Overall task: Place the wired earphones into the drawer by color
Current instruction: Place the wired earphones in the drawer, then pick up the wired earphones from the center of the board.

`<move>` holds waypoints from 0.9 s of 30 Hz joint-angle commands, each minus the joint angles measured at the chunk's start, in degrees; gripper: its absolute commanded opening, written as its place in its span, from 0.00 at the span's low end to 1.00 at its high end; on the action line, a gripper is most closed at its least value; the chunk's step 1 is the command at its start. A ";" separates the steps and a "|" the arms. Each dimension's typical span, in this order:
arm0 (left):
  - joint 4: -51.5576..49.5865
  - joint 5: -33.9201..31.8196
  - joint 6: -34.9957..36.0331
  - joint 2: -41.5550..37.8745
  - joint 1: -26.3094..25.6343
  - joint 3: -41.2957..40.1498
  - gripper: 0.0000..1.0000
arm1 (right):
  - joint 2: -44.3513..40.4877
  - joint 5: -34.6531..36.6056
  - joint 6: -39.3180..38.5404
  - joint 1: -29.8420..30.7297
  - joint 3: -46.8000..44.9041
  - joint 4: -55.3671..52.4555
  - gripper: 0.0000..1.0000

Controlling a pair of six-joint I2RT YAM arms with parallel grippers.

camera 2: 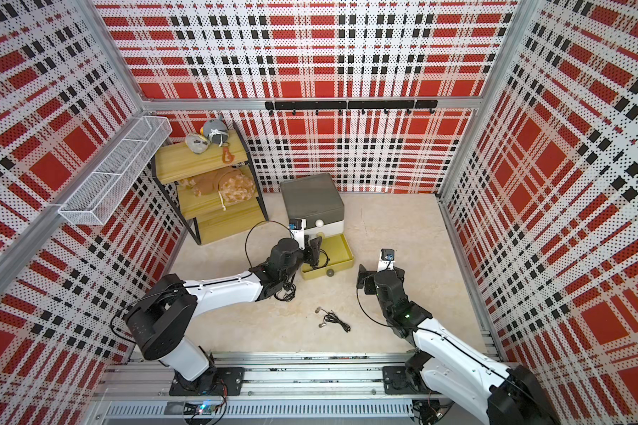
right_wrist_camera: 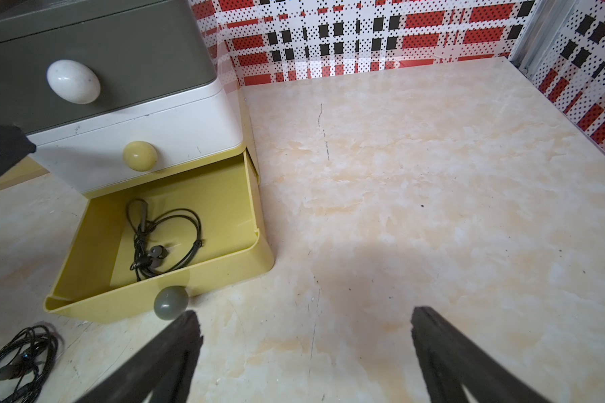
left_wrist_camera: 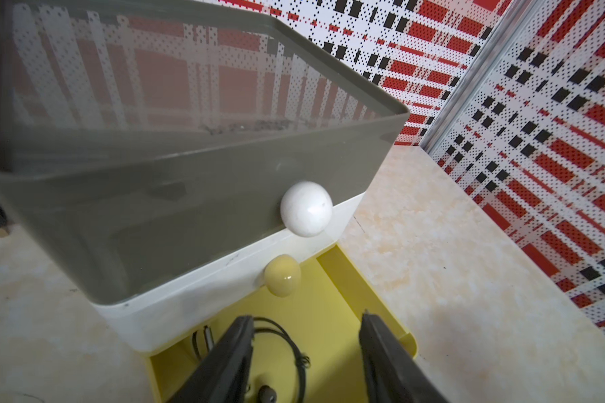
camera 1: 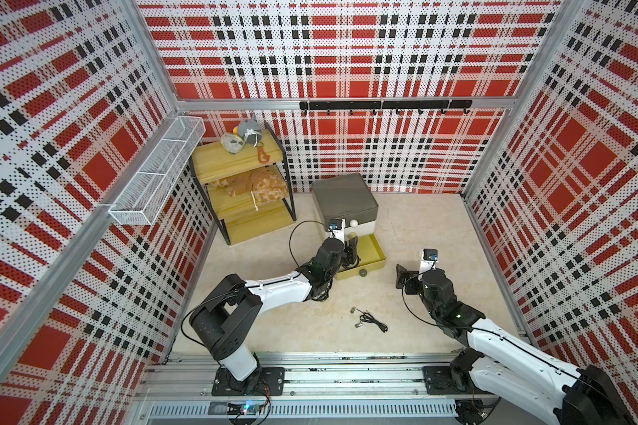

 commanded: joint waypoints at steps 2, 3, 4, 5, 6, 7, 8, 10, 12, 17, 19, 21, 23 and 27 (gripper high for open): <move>0.12 -3.37 -4.10 -5.41 -0.09 -4.34 0.76 | -1.08 0.21 -0.45 -0.43 -0.82 0.70 1.00; -0.52 -4.33 -4.91 -6.88 -0.11 -5.33 0.82 | -1.16 0.20 -0.41 -0.38 -0.90 0.71 1.00; -1.41 -5.02 -5.69 -8.24 0.06 -6.14 0.86 | -1.19 0.20 -0.35 -0.38 -0.86 0.72 1.00; -2.80 -5.86 -6.61 -9.62 0.19 -6.86 0.90 | -1.09 0.05 -0.32 -0.43 -0.88 0.72 1.00; -4.48 -6.36 -7.66 -10.92 0.44 -7.47 0.92 | -0.99 -0.08 -0.33 -0.39 -0.91 0.78 1.00; -6.16 -6.49 -8.52 -11.82 0.62 -7.97 0.94 | -0.86 -0.18 -0.37 -0.43 -0.88 0.87 1.00; -8.16 -6.82 -9.57 -12.84 0.85 -8.34 0.95 | -0.78 -0.28 -0.26 -0.43 -0.80 0.89 1.00; -11.49 -6.65 -10.84 -14.19 1.12 -8.91 0.95 | -0.47 -0.45 -0.26 -0.38 -0.74 0.88 1.00; -15.37 -6.45 -12.06 -15.10 1.21 -9.25 0.96 | -0.44 -0.31 -0.26 -0.38 -0.74 0.89 1.00; -20.53 -4.43 -14.33 -17.02 0.94 -11.89 0.96 | 0.38 -0.18 -0.41 -0.42 -0.67 1.31 1.00; -21.15 -3.14 -14.90 -17.52 0.90 -13.35 0.96 | 0.86 -0.33 -0.49 -0.42 -0.66 1.48 1.00; -21.70 -2.13 -15.46 -17.80 0.77 -14.49 0.94 | 1.39 -0.26 -0.52 -0.42 -0.48 1.42 1.00; -22.11 -1.32 -15.96 -17.79 0.52 -15.39 0.92 | 1.70 -0.23 -0.50 -0.40 -0.44 1.49 1.00; -22.33 -1.04 -17.53 -17.29 -0.01 -16.55 0.90 | 2.14 -0.44 -0.53 -0.46 -0.49 1.69 1.00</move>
